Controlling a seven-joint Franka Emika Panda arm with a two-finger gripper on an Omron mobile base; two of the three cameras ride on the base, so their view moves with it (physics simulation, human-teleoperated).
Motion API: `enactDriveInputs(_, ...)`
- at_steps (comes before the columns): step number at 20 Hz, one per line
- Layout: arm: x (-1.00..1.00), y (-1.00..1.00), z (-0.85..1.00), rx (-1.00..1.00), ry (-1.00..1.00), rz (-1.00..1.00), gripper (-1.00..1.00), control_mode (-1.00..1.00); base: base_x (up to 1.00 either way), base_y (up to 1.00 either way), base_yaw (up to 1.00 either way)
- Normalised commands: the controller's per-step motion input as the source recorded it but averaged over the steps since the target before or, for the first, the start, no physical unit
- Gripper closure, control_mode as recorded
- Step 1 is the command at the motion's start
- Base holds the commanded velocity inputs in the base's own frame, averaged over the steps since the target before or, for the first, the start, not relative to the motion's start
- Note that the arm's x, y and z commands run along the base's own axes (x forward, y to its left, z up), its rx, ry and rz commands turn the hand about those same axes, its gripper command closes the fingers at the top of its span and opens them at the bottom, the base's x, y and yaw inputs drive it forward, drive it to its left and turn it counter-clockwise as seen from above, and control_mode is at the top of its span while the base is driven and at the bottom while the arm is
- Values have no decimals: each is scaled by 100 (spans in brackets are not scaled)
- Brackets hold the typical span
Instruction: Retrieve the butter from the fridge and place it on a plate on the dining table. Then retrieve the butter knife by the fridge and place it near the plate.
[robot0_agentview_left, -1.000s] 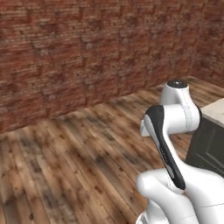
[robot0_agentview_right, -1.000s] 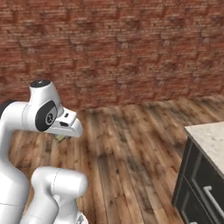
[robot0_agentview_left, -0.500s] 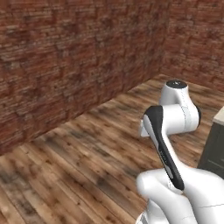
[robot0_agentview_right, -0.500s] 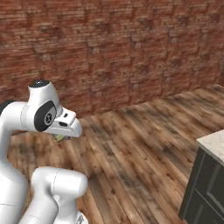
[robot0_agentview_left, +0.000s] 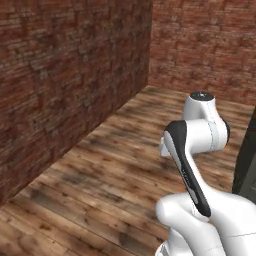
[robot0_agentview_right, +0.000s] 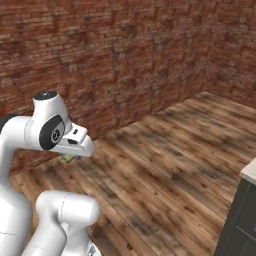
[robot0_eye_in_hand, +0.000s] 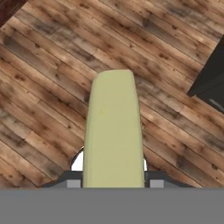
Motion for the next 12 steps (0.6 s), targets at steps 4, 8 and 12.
enactDriveInputs(4,0,0,0,0,0,0,100,100,100,93,-50)
enactDriveInputs(8,0,0,0,0,0,0,100,100,100,94,-50)
enactDriveInputs(12,0,0,0,0,0,0,100,100,100,74,-41)
